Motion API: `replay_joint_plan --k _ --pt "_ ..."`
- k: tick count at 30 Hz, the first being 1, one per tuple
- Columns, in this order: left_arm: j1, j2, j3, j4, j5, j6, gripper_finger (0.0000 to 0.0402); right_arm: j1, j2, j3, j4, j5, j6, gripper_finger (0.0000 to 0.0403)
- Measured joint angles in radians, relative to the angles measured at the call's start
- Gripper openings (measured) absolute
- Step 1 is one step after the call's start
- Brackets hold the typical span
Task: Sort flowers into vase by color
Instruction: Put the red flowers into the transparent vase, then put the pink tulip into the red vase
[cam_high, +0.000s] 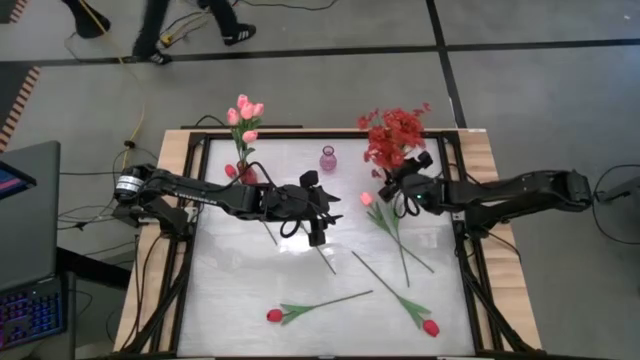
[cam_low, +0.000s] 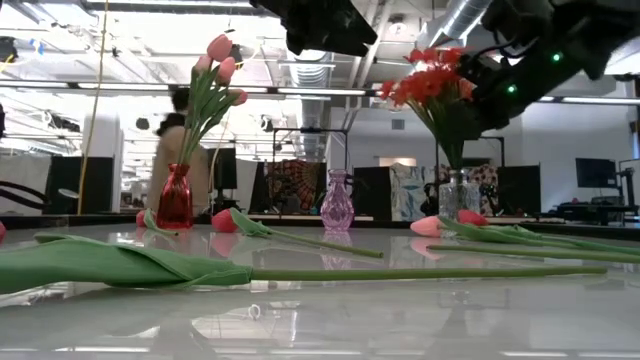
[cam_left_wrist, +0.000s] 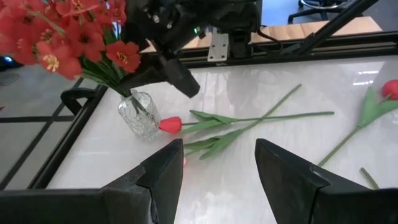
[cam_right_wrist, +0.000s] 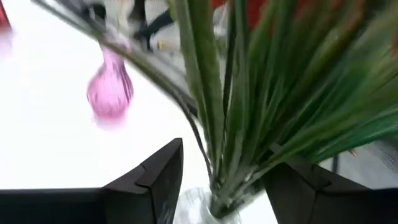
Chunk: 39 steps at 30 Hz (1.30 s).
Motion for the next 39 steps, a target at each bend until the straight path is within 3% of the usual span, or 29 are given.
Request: replay_joint_plan --k 4,9,16,20,23,33,36,39 --pt "0.000 0.000 0.000 -0.003 -0.002 0.005 0.0189 0.000 0.000 0.118 -0.328 -0.025 0.092 0.0238" --pt "0.000 0.000 0.000 -0.005 -0.002 0.006 0.0189 0.003 0.000 0.236 -0.603 -0.112 0.172 0.0240" --pt "0.000 0.000 0.000 -0.013 -0.006 0.006 0.0189 0.007 0.000 0.350 -0.863 -0.384 0.247 0.0240" --pt "-0.012 0.000 0.000 -0.024 -0.017 0.006 0.0189 0.018 0.000 0.368 -0.882 -0.584 0.291 0.0240" --pt "-0.031 0.000 0.000 -0.058 -0.022 0.001 0.0189 0.050 0.000 0.371 -0.869 -0.668 0.336 0.0240" --pt "-0.159 0.000 0.000 -0.222 -0.158 -0.087 0.0189 0.233 0.001 0.371 -0.854 -0.681 0.513 0.0240" --pt "-0.204 0.000 -0.013 -0.228 -0.157 -0.091 0.0189 0.304 0.002 0.371 -0.852 -0.681 0.602 0.0240" --pt "-0.238 0.000 -0.058 -0.214 -0.093 -0.063 0.0189 0.387 0.021 0.371 -0.835 -0.660 0.694 0.0240"
